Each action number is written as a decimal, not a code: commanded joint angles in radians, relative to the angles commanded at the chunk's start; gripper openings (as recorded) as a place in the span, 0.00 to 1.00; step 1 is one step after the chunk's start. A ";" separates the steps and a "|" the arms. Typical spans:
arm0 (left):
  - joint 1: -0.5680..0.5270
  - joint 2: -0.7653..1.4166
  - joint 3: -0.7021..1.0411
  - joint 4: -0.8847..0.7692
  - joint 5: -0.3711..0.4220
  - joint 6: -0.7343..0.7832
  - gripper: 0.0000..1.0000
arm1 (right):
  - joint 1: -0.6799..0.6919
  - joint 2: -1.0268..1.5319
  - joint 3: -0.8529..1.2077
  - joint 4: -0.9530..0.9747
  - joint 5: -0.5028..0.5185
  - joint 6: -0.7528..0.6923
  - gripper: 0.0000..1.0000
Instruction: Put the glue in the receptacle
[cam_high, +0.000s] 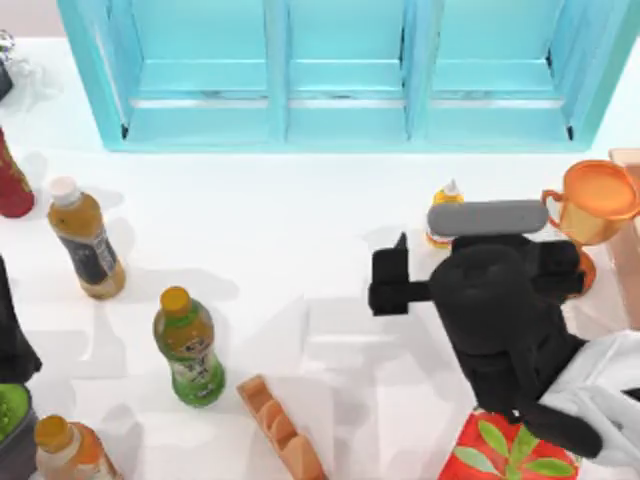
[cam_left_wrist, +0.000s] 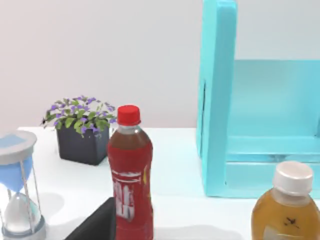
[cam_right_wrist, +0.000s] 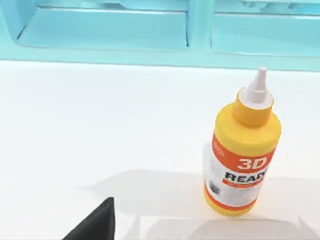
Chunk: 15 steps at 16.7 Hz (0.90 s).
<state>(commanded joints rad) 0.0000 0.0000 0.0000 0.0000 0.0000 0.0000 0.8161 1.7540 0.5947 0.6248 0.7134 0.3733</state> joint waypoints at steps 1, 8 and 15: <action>0.000 0.000 0.000 0.000 0.000 0.000 1.00 | 0.000 0.048 0.003 0.033 0.016 0.010 1.00; 0.000 0.000 0.000 0.000 0.000 0.000 1.00 | -0.005 0.141 0.000 0.105 0.045 0.029 1.00; 0.000 0.000 0.000 0.000 0.000 0.000 1.00 | -0.048 0.227 0.128 0.085 0.009 -0.001 1.00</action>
<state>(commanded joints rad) 0.0000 0.0000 0.0000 0.0000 0.0000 0.0000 0.7681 1.9807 0.7231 0.7094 0.7223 0.3721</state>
